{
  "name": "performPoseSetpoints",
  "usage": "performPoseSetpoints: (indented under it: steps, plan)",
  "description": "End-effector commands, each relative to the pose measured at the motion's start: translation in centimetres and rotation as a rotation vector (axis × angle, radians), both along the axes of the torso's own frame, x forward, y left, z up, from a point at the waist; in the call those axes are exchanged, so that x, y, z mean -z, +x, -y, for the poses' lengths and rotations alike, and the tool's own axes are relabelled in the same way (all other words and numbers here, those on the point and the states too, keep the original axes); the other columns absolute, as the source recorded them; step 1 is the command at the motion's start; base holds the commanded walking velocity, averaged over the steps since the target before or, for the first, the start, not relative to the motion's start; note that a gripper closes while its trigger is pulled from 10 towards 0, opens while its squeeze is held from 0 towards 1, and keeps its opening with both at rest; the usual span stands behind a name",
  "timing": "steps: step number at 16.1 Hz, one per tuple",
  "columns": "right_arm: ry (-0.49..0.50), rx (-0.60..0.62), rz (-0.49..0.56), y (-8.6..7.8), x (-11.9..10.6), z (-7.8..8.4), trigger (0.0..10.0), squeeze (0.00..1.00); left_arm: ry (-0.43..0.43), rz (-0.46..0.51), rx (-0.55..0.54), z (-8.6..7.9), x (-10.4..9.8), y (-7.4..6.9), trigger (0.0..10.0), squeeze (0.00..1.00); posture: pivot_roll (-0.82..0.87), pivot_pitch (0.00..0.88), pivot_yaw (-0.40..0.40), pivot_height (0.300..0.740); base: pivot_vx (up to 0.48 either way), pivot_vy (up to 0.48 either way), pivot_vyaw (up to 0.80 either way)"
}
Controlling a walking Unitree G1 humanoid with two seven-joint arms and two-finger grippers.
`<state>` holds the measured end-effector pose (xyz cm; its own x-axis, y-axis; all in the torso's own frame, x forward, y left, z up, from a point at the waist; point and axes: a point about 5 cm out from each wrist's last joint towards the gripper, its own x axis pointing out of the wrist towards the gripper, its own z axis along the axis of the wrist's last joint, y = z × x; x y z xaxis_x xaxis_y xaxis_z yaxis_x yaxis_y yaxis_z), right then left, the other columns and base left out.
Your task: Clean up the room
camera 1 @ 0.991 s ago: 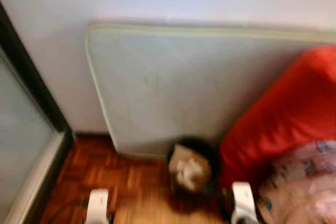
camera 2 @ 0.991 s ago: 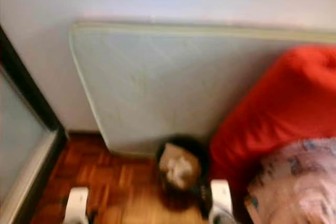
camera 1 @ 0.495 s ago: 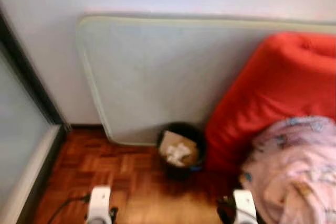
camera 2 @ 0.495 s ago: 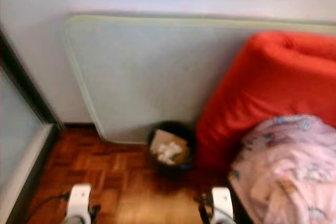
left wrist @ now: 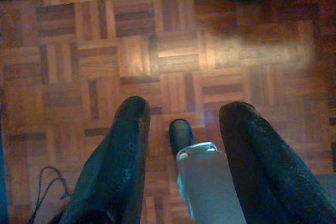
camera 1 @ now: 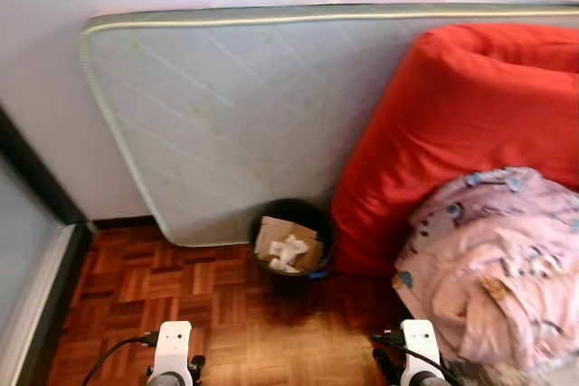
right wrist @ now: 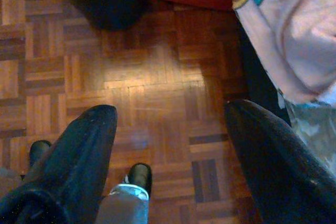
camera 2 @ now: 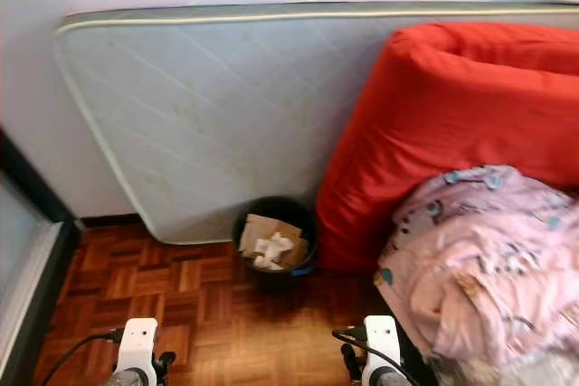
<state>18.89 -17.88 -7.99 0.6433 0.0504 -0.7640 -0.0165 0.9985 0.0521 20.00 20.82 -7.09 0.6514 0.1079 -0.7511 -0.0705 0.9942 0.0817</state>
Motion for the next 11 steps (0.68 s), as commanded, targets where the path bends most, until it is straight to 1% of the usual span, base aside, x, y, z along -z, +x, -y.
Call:
performPoseSetpoints:
  steps: [1, 2, 3, 5, 11]
  plan:
    - [-0.002, -0.005, -0.020, -0.40, 0.22, -0.03, 10.0, 0.00, -0.001, -0.023, 0.005, -0.03, 0.29, -0.51, 10.0, 0.00, -0.10, 0.057, -0.060, 0.740, 0.000, 0.000, -0.74]
    - [-0.001, -0.006, -0.022, -0.42, 0.24, -0.05, 10.0, 0.00, 0.009, -0.023, 0.013, -0.04, 0.29, -0.53, 10.0, 0.00, -0.09, 0.058, -0.061, 0.740, 0.000, 0.000, -0.74]
    - [-0.001, -0.009, -0.024, -0.43, 0.25, -0.06, 10.0, 0.00, 0.010, -0.024, 0.013, -0.03, 0.32, -0.58, 10.0, 0.00, -0.09, 0.060, -0.061, 0.740, 0.000, -0.281, -0.74]
    - [-0.002, -0.012, -0.024, -0.42, 0.24, -0.03, 10.0, 0.00, 0.009, -0.024, -0.001, 0.01, 0.38, -0.69, 10.0, 0.00, -0.10, 0.063, -0.065, 0.740, 0.000, -0.480, -0.74]
    - [-0.006, -0.016, -0.026, -0.43, 0.24, 0.05, 10.0, 0.00, -0.010, -0.024, -0.027, 0.14, 0.46, -0.79, 10.0, 0.00, -0.10, 0.060, -0.066, 0.740, 0.000, 0.000, -0.74]
